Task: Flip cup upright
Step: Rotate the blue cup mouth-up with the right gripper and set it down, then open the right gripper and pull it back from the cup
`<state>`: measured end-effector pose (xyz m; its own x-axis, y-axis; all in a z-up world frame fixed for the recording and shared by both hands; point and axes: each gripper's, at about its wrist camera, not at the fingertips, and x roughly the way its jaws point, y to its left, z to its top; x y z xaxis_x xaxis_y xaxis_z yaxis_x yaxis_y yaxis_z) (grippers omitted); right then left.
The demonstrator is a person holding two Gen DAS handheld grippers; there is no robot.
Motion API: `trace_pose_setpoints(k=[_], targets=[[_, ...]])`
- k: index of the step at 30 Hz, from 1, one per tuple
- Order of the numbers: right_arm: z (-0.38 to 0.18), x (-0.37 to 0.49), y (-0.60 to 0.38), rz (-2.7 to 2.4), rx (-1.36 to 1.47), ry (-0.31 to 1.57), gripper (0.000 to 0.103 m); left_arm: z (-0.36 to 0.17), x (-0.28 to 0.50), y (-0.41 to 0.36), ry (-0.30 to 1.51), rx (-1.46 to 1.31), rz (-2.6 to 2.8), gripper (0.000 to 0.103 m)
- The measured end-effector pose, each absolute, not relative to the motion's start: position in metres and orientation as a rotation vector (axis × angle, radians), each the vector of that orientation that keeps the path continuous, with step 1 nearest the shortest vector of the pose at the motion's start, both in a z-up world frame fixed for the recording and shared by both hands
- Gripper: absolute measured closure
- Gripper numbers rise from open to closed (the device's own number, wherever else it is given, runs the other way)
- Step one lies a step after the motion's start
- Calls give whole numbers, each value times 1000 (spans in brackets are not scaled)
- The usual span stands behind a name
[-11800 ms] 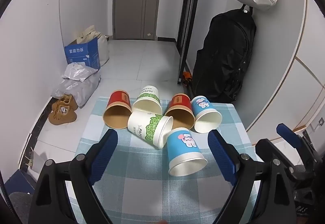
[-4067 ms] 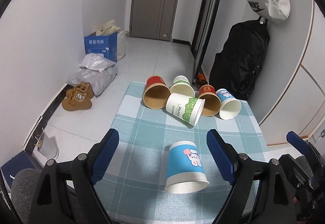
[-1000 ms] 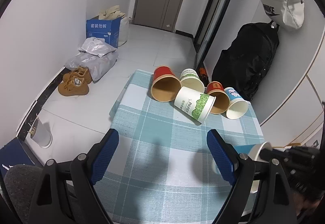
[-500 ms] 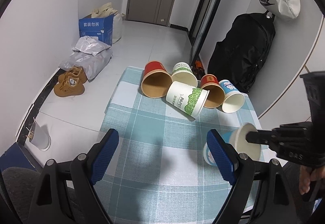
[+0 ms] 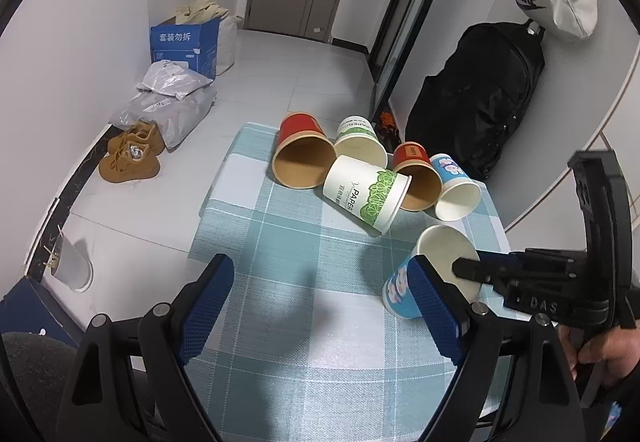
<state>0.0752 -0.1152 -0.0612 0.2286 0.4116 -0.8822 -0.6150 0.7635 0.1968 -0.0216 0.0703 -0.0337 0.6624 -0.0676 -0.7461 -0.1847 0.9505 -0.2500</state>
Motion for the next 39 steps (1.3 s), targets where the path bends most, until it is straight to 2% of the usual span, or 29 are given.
trace_pose_setpoints(k=[1, 3, 6, 11, 18, 20, 22, 30, 39], targets=[[-61, 74, -117, 717, -196, 1130, 69, -34, -22, 71, 847, -322, 72, 18], [-59, 70, -120, 715, -182, 1096, 63, -33, -22, 71, 844, -318, 84, 18], [-53, 60, -125, 702, -184, 1024, 60, -29, -24, 69, 830, -299, 107, 18], [-38, 40, -144, 659, -112, 885, 42, -19, -29, 68, 782, -314, 123, 18], [-12, 6, -171, 611, 6, 686, 34, -4, -35, 50, 735, -224, 158, 18], [-6, -1, -174, 608, 13, 635, 28, 0, -38, 46, 719, -214, 161, 18], [2, -9, -180, 594, 32, 579, 19, 5, -41, 41, 703, -197, 165, 18], [12, -32, -198, 573, 72, 488, 18, 16, -51, 25, 646, -166, 168, 18], [4, -53, -212, 535, 58, 441, 11, 16, -58, 9, 622, -128, 137, 18]])
